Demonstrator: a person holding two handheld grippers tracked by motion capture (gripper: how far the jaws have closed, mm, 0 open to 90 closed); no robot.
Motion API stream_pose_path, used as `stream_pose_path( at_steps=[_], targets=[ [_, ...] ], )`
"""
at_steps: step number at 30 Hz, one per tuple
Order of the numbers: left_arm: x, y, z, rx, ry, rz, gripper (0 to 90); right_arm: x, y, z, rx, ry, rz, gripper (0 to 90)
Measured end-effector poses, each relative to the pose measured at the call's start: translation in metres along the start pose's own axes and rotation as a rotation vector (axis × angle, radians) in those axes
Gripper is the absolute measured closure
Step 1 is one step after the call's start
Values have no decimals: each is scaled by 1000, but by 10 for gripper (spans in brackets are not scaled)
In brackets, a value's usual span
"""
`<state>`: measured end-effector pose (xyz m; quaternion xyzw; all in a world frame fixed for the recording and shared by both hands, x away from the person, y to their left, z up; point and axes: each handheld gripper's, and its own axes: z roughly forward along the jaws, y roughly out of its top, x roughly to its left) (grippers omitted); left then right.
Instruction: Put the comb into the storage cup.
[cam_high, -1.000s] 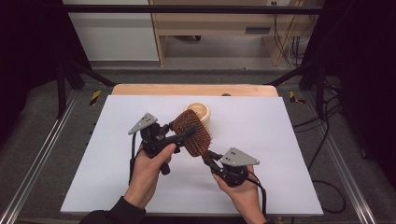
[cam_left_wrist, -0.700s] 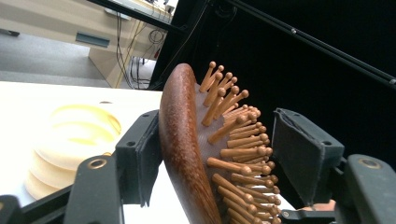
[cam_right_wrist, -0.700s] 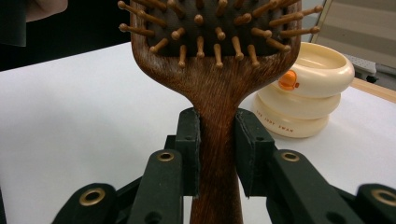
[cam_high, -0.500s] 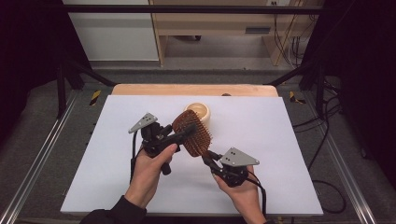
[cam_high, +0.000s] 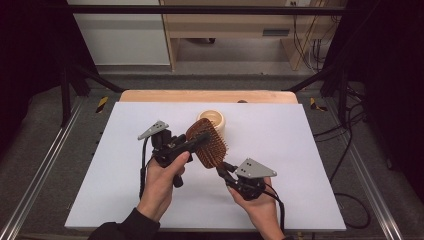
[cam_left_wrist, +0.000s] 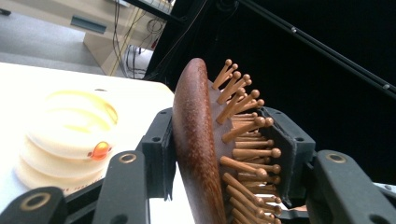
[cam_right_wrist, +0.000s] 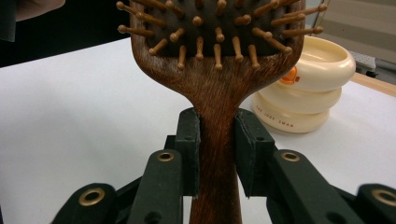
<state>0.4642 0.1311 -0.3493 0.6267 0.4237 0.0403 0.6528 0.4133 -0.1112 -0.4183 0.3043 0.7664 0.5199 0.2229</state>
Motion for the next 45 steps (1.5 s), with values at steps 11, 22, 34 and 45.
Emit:
stream_pose_path(
  at_steps=[11, 22, 34, 45],
  targets=[
    [-3, 2, 2, 12, -8, -16, 525, -2, -2, 2, 7, 11, 16, 727],
    [-6, 6, 4, 18, -18, -2, 530, -5, -2, 4, -1, 32, 41, 716],
    [-5, 12, 0, -6, -12, 10, 530, -8, -1, 2, -5, 28, 76, 455],
    [-4, 24, -2, -38, 10, 39, 529, -25, -9, -13, -104, -51, 17, 112]
  ],
)
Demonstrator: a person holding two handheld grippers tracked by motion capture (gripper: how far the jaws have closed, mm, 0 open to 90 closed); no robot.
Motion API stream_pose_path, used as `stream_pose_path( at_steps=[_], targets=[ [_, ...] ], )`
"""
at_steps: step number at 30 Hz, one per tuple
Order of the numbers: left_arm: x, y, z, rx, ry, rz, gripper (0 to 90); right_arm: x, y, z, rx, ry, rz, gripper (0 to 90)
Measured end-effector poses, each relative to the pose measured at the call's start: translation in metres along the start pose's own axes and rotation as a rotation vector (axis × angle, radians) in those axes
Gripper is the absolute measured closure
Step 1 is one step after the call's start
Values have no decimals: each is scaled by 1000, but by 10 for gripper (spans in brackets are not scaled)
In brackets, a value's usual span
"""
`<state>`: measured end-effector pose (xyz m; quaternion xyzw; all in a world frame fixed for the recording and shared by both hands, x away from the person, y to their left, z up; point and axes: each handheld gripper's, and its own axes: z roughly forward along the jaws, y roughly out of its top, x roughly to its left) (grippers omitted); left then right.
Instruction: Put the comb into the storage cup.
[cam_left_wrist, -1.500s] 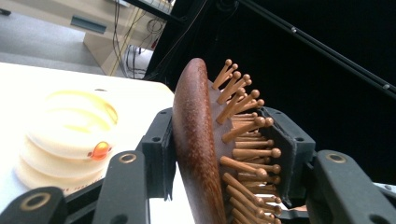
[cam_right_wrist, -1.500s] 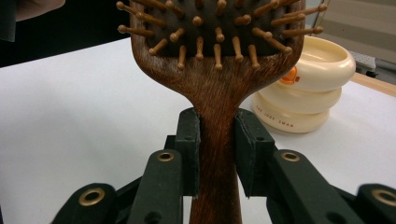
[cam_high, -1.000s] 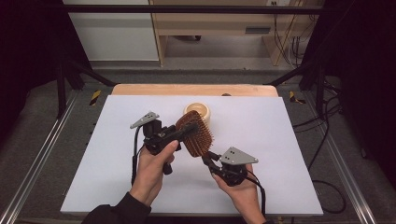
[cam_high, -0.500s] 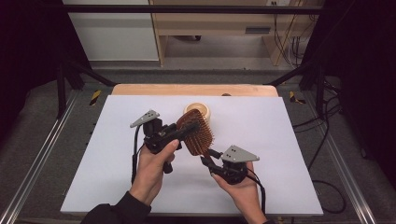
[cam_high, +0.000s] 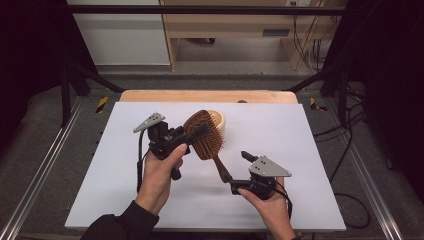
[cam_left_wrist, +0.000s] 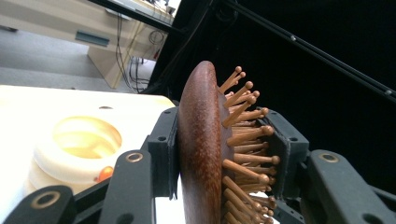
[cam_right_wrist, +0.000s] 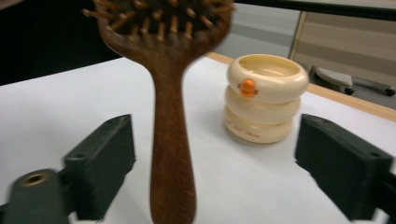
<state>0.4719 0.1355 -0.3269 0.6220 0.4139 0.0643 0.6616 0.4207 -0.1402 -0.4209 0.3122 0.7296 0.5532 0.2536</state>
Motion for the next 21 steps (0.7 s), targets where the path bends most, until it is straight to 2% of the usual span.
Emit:
stream_pose_path(
  at_steps=[2, 4, 8, 12, 15, 17, 18, 21],
  targets=[
    [0, 3, 0, -11, 3, 5, 529, -6, -2, 0, 20, -48, 45, 128],
    [0, 5, -1, -17, 5, 17, 529, -12, -4, -1, 25, -62, 72, 124],
    [0, 8, -2, -26, 6, 23, 529, -20, -5, -10, 2, -13, 64, 63],
    [-1, 9, -2, -29, 6, 40, 528, -26, -7, -15, 0, -35, 70, 55],
    [0, 11, -2, -37, 1, 36, 528, -29, -8, -16, 4, -43, 74, 52],
    [1, 13, -1, -38, 0, 45, 529, -31, -9, -16, 20, -42, 71, 54],
    [1, 13, -1, -40, 0, 47, 528, -32, -10, -15, 39, -52, 55, 53],
    [1, 17, 1, -40, 2, 47, 528, -34, -12, -16, 57, -53, 58, 44]
  ],
)
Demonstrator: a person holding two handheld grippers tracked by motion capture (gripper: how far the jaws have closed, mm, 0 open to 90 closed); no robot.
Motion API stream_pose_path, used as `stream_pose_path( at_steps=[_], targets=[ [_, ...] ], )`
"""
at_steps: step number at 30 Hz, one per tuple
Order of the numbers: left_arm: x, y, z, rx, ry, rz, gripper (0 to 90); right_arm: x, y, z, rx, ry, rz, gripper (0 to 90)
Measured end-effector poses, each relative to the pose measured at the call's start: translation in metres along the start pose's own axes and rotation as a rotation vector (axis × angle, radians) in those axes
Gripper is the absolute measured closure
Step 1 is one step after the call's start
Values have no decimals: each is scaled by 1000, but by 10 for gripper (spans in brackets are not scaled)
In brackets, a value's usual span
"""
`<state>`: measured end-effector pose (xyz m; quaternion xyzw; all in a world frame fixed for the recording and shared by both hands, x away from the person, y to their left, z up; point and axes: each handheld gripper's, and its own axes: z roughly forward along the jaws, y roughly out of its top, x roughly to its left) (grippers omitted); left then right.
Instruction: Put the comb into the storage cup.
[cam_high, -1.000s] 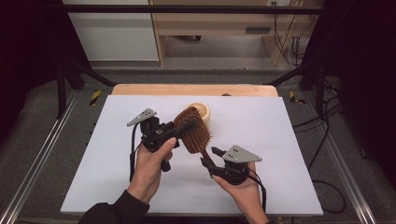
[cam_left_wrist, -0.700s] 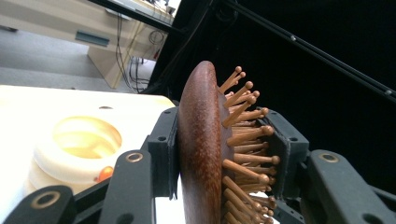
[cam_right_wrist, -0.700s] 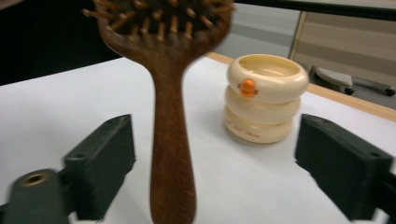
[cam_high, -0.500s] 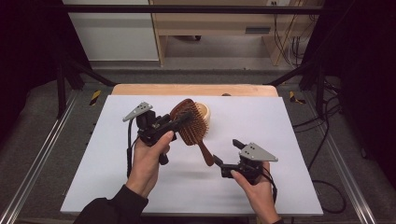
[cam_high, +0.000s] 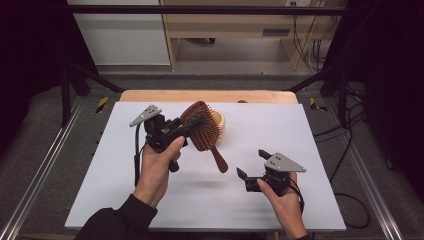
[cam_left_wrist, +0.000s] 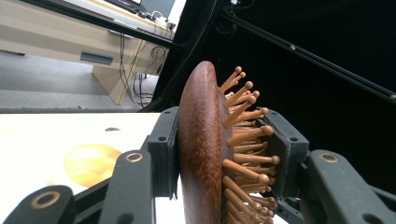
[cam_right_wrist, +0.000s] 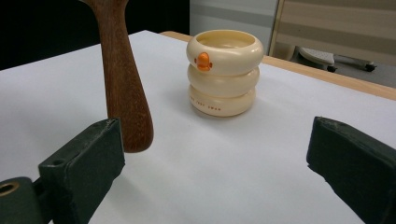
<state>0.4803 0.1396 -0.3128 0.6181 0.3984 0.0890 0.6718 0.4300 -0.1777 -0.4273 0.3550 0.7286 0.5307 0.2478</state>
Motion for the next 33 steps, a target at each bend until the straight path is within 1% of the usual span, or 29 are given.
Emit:
stream_pose_path(
  at_steps=[2, 4, 9, 13, 17, 22, 25, 29, 32, 33],
  targets=[
    [0, 3, 0, -2, 4, 3, 528, -3, -1, -1, -2, -7, 0, 45],
    [0, 6, 1, -5, 8, 9, 528, -7, -2, -4, -1, -15, 12, 47],
    [-1, 15, 0, -25, 14, 9, 527, -16, -3, -10, -7, -26, 42, 48],
    [-1, 22, -2, -34, 16, 19, 527, -21, -5, -13, -7, -38, 53, 49],
    [0, 28, -4, -43, 21, 30, 527, -24, -7, -13, -7, -40, 63, 51],
    [3, 35, -3, -58, 29, 30, 527, -27, -10, -13, 4, -40, 63, 52],
    [6, 36, -2, -63, 32, 21, 527, -28, -11, -14, 10, -33, 65, 63],
    [8, 39, 0, -68, 34, 13, 527, -30, -10, -15, -7, -31, 73, 51],
    [8, 44, 1, -72, 36, 16, 527, -29, -8, -18, -19, -31, 66, 50],
    [7, 46, 0, -75, 36, 16, 527, -29, -7, -18, -15, -27, 74, 50]
  ],
)
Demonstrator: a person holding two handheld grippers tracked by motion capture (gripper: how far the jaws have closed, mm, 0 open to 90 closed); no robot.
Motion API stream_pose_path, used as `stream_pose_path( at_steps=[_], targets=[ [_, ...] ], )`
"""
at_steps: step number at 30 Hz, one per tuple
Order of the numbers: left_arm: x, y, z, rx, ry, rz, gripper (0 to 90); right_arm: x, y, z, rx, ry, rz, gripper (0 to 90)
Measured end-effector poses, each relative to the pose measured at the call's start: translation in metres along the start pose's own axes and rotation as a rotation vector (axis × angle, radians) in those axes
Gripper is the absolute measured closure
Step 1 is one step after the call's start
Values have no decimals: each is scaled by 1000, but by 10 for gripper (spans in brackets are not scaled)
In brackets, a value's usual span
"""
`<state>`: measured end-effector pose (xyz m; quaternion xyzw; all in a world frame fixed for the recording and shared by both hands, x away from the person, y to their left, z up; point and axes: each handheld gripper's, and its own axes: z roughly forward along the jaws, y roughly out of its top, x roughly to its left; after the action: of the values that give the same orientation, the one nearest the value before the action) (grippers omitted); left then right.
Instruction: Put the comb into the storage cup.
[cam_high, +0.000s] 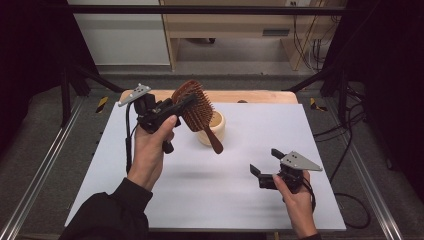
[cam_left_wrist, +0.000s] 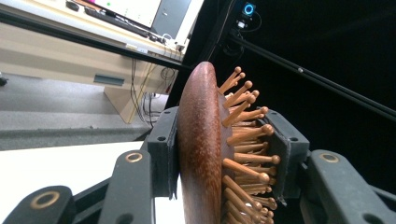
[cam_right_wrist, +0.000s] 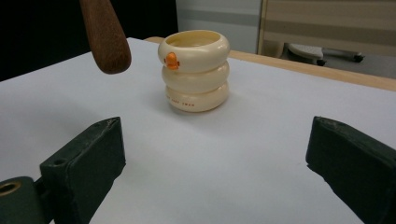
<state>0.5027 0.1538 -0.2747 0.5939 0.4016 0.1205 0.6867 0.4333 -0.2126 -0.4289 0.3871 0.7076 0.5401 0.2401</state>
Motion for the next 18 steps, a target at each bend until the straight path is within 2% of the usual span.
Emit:
stream_pose_path(
  at_steps=[4, 9, 13, 18],
  targets=[
    [-2, 6, 1, -19, 2, 1, 527, -2, -2, -4, 7, -12, 27, 57],
    [-5, 10, 4, -26, 9, 12, 527, -7, -12, -10, -4, -43, 9, 62],
    [-4, 11, 7, -35, 9, 0, 527, -12, -12, -12, -14, -48, 18, 57],
    [-1, 15, 13, -48, 10, 4, 526, -16, -16, -15, -14, -67, 28, 57]
  ],
)
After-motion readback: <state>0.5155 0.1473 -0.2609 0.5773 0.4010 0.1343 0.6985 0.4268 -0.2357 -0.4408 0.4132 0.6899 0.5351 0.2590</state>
